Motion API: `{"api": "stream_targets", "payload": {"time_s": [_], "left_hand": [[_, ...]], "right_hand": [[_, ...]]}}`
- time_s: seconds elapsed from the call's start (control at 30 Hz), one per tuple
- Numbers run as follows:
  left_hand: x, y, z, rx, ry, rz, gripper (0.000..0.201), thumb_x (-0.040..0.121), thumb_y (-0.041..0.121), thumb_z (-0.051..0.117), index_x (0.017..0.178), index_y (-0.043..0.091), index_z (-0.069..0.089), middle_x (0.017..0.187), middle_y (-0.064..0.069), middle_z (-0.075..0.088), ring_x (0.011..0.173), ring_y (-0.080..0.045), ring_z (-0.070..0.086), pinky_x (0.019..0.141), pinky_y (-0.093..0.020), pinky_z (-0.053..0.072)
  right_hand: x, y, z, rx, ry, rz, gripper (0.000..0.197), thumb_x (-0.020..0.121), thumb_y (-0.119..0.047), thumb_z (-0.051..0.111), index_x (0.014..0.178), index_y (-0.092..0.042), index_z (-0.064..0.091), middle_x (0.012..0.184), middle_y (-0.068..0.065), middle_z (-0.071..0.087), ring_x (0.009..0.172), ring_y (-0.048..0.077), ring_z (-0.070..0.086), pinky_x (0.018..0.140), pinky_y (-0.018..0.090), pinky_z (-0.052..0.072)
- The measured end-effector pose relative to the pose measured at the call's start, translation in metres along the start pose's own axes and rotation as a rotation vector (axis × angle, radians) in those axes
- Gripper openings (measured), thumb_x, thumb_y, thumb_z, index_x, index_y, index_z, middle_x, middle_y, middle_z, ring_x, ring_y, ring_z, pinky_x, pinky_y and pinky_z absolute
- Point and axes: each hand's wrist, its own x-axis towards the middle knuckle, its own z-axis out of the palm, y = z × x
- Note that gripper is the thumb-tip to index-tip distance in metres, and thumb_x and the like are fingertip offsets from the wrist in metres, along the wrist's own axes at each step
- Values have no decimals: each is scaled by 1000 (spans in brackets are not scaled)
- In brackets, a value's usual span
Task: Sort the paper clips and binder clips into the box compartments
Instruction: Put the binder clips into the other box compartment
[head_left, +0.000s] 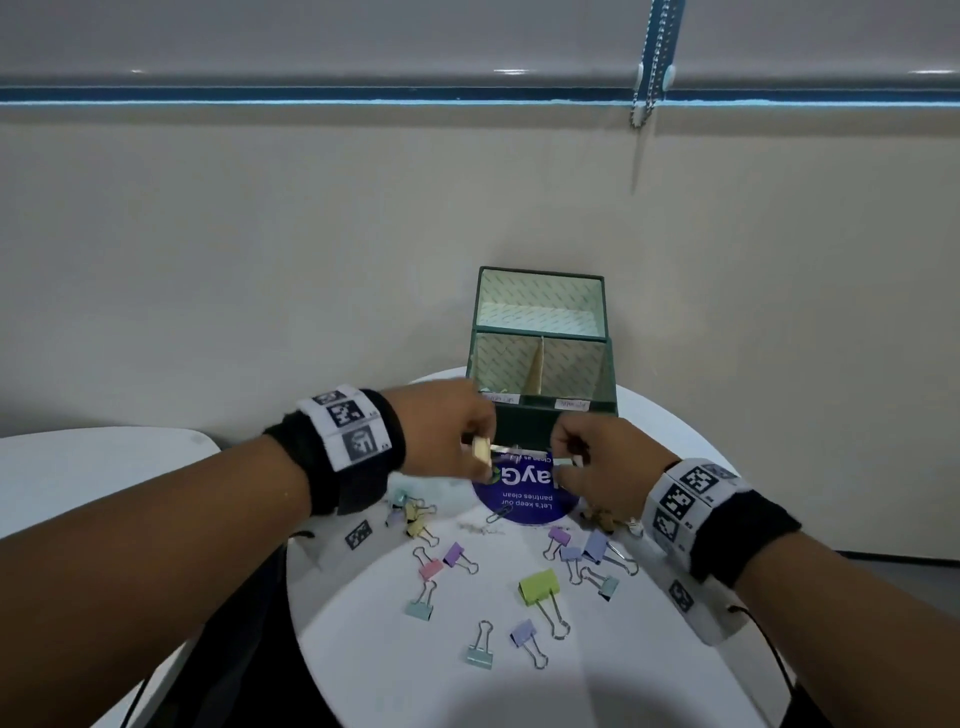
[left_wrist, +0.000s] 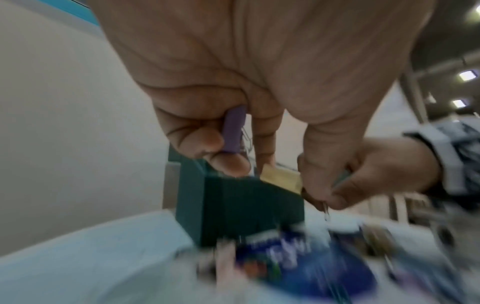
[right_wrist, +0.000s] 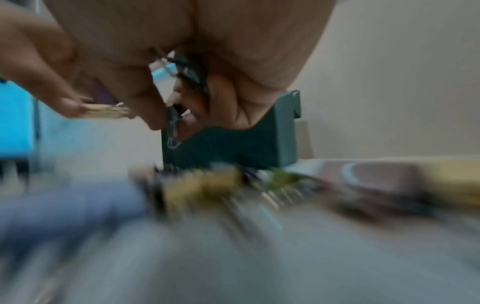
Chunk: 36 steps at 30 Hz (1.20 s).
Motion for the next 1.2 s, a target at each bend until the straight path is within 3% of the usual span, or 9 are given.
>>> {"api": "stream_targets", "payload": {"time_s": [0.2,0.33,0.5,0.63,0.73,0.83,0.97,1.1,1.2], "left_hand": [[47,-7,-37,-164,239,-109,40,81,38,77,117,29,59,108,4,50,88,-12,55,74,-24,42],[72,-3,-39,-394,153,-184,56,82,19,69,133,27,50,115,0,60,91,-16,62,72,-31,52],[61,-11,-36,-743,114,-187,85,76,17,64,152,25,28,125,-2,60,104,-27,67,92,-47,56],[36,-26,-30,-549,318,-151,39,87,12,63,124,24,57,110,7,62,101,-16,64,86,-32,55],[13,-34,-11,-337,216,-147,15,90,18,62,104,24,66,97,12,63,92,-13,62,83,-27,51],[-5,-36,15,-142,-19,-132,29,93,35,62,122,32,61,116,11,58,105,-11,58,95,-30,48],[-7,-39,38,-130,-71,-139,48,96,50,53,143,44,44,134,2,46,123,-18,48,105,-37,39],[3,-38,45,-42,-76,-152,42,97,51,51,138,49,47,127,3,46,118,-18,48,100,-35,42],[5,-36,47,-48,-87,-165,39,90,49,62,128,43,56,119,5,48,108,-17,55,96,-33,46]], "right_hand": [[51,-44,-38,233,313,72,12,86,-15,65,84,-24,57,80,-7,58,69,11,54,62,26,44],[80,-65,-44,346,319,231,8,88,-14,63,96,-13,65,87,2,67,73,17,60,58,27,47],[84,-69,-40,393,186,236,31,91,-25,67,111,-1,68,92,13,72,76,21,65,74,38,56],[71,-55,-44,398,259,144,25,93,-26,66,115,-16,71,104,1,71,81,12,63,81,35,56],[42,-37,-53,253,228,20,5,94,-20,66,93,-21,70,92,-8,69,82,8,64,75,24,50],[8,-10,-54,-15,85,-13,9,95,-21,64,86,-22,67,84,-9,67,78,10,63,69,19,45],[-13,29,-36,-206,-33,98,17,94,-22,60,91,-37,69,86,-21,64,76,-3,58,67,14,41],[-9,40,-22,-206,-74,211,11,91,-40,64,98,-45,70,101,-20,67,91,3,63,84,26,53],[-8,37,-16,-158,-151,211,21,85,-51,72,105,-45,72,97,-24,62,92,2,60,78,23,50]]}}
